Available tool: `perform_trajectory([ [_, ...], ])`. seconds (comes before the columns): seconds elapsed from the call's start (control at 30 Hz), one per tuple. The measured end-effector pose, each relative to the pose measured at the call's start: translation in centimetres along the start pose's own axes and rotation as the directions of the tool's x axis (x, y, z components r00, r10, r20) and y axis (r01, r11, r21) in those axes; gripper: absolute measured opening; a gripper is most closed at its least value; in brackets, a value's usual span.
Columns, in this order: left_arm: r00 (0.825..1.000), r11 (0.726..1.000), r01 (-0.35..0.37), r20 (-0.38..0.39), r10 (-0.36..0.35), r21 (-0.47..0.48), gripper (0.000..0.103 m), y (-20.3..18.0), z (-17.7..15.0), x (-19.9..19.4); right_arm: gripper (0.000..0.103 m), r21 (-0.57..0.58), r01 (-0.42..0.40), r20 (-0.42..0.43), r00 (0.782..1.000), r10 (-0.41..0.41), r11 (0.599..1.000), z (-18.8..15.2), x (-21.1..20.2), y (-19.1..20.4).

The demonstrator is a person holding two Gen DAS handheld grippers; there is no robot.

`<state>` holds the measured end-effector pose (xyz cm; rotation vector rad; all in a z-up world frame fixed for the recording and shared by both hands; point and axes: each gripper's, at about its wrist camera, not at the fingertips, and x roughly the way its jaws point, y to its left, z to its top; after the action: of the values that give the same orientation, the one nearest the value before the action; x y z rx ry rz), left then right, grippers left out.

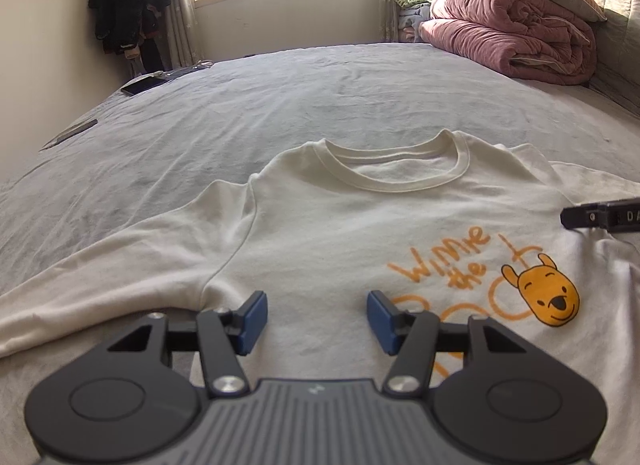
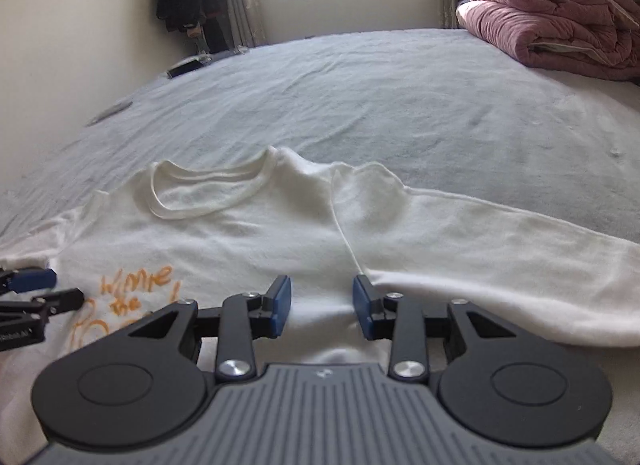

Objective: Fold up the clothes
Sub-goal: 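Grasp the sleeve near the shoulder with the right gripper and stretch it outward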

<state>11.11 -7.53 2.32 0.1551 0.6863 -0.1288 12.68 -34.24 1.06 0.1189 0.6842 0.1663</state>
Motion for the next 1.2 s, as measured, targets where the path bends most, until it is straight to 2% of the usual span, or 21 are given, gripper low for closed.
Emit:
perform_trajectory([
  [0.03,1.0,1.0,-0.003,0.003,0.003,-0.013,0.057,0.2,0.0,0.0,0.022,-0.005,0.015,-0.011,1.0,-0.015,1.0,-0.1,0.2,-0.1],
  [0.07,1.0,1.0,-0.01,0.005,0.01,-0.021,0.057,0.4,0.0,-0.1,0.017,-0.01,0.031,-0.021,0.999,-0.031,0.999,-0.2,0.4,-0.2],
  [0.27,1.0,0.999,-0.029,0.0,0.029,-0.046,0.057,1.4,0.0,0.2,0.001,0.036,0.033,-0.023,0.999,-0.032,0.999,0.1,-0.3,-1.9],
  [0.37,1.0,0.998,-0.025,-0.002,0.025,-0.057,0.057,1.6,0.1,0.1,0.002,0.045,0.036,-0.001,0.999,-0.036,0.998,0.3,-1.0,-1.8],
  [0.4,1.0,0.998,-0.023,0.0,0.023,-0.058,0.057,1.6,0.1,0.0,0.007,0.047,0.043,0.016,0.999,-0.044,0.998,0.5,-1.3,-1.6],
  [0.43,1.0,0.998,-0.022,0.002,0.022,-0.06,0.057,1.5,0.2,-0.1,0.018,0.037,0.054,0.03,0.998,-0.055,0.998,0.5,-1.5,-1.5],
  [0.47,1.0,0.998,-0.021,0.001,0.021,-0.056,0.057,1.5,0.1,-0.1,0.019,0.026,0.066,0.043,0.997,-0.067,0.997,0.6,-1.7,-1.5],
  [0.6,1.0,0.999,-0.019,-0.002,0.019,-0.044,0.057,1.3,-0.1,-0.1,0.015,0.041,0.094,0.011,0.995,-0.094,0.995,0.4,-1.4,-2.7],
  [0.7,1.0,0.999,-0.019,-0.003,0.019,-0.041,0.057,1.3,-0.3,0.0,0.023,0.052,0.115,-0.013,0.993,-0.115,0.992,0.3,-1.1,-3.7],
  [0.77,1.0,0.999,-0.017,-0.005,0.017,-0.043,0.057,1.3,-0.3,0.0,0.023,0.038,0.153,-0.027,0.988,-0.152,0.988,0.2,-1.0,-4.2],
  [0.83,1.0,0.999,-0.012,-0.007,0.012,-0.048,0.057,1.5,-0.4,0.0,0.023,0.033,0.141,-0.034,0.99,-0.14,0.989,0.1,-1.2,-4.8],
  [0.97,1.0,0.999,-0.008,-0.01,0.008,-0.047,0.057,1.7,-0.4,0.1,0.024,0.058,0.172,-0.066,0.984,-0.168,0.983,0.2,-1.8,-5.9],
  [1.17,1.0,0.998,-0.004,-0.019,0.003,-0.061,0.057,1.8,-0.2,-0.1,0.028,0.114,0.323,-0.07,0.946,-0.316,0.94,0.1,-3.6,-8.0],
  [1.2,1.0,0.998,-0.002,-0.021,0.001,-0.063,0.057,1.8,-0.2,-0.1,0.03,0.134,0.293,-0.058,0.956,-0.288,0.947,0.1,-4.1,-7.8],
])
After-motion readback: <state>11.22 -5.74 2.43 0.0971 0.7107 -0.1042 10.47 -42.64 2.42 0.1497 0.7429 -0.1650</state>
